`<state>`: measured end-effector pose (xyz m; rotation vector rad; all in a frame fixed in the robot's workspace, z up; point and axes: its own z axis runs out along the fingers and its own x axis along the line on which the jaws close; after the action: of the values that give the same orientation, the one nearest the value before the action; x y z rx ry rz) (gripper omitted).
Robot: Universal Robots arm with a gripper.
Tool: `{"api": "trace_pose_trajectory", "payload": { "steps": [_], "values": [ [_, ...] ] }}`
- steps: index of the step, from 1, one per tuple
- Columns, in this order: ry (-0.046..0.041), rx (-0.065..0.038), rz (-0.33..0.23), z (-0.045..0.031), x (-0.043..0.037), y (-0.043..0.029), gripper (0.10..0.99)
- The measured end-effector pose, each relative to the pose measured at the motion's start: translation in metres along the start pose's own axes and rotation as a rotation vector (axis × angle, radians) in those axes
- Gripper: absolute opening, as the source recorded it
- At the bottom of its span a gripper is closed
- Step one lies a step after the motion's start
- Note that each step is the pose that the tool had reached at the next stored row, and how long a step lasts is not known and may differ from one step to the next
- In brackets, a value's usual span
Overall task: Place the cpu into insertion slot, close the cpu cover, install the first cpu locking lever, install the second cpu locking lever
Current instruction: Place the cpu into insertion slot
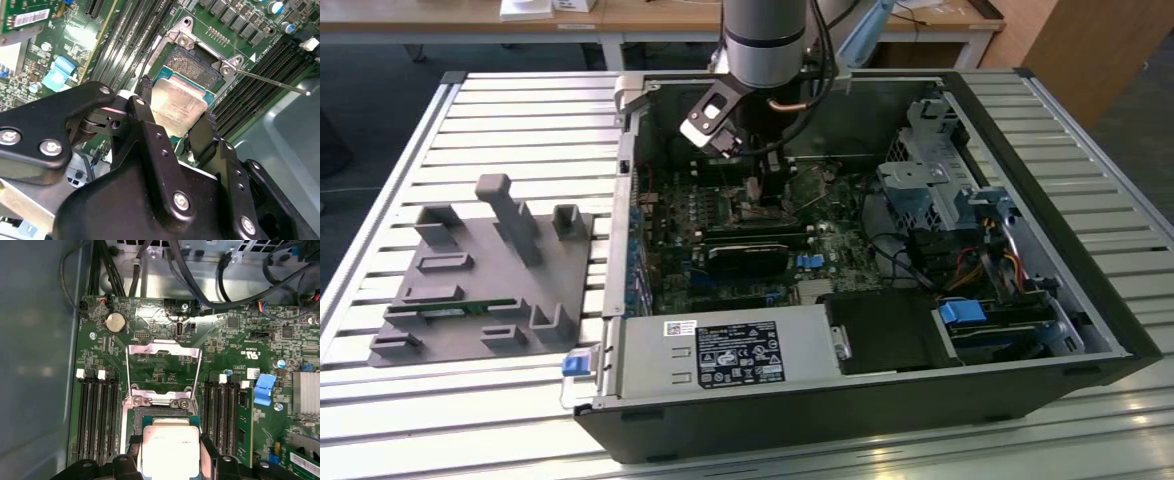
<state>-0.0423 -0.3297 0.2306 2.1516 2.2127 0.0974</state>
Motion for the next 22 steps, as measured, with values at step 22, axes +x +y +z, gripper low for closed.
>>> {"api": "trace_pose_trajectory", "payload": {
  "steps": [22],
  "values": [
    [-0.0052,0.0,0.015,0.0196,0.0054,-0.0035,0.541]
  ]
}}
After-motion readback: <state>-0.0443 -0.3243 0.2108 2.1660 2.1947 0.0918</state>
